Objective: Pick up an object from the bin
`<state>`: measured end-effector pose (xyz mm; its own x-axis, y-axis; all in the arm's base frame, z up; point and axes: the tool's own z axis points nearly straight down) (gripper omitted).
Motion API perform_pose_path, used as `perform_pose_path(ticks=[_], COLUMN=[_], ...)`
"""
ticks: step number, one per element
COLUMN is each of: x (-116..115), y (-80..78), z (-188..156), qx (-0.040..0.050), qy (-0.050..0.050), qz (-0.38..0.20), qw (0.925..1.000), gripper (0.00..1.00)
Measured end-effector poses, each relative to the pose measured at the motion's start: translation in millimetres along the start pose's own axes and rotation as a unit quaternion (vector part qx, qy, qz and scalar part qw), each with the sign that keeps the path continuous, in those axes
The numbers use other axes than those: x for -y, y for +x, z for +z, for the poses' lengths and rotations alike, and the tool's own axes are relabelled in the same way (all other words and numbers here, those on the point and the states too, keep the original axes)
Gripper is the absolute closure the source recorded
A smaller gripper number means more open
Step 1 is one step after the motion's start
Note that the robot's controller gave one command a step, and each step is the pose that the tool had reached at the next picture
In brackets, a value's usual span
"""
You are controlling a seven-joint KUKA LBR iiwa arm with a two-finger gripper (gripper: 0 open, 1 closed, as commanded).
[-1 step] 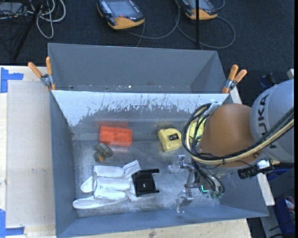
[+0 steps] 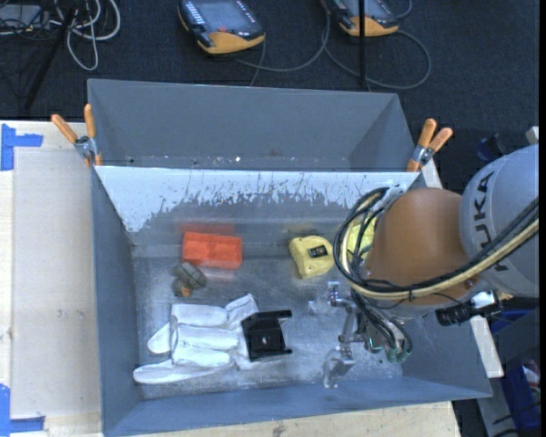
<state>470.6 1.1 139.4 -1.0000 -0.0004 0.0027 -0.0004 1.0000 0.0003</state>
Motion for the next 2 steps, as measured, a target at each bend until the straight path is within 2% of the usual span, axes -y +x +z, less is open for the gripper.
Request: perform_pose_path(ticks=[1, 2], x=[-24.1, -69.4], y=[-23.6, -38.1], z=[8.8, 45.0], qx=[0.0005, 0.001], qy=[0.002, 0.0], qz=[-0.033, -0.041], qw=[0.9994, 0.9992], gripper=[0.0, 0.0])
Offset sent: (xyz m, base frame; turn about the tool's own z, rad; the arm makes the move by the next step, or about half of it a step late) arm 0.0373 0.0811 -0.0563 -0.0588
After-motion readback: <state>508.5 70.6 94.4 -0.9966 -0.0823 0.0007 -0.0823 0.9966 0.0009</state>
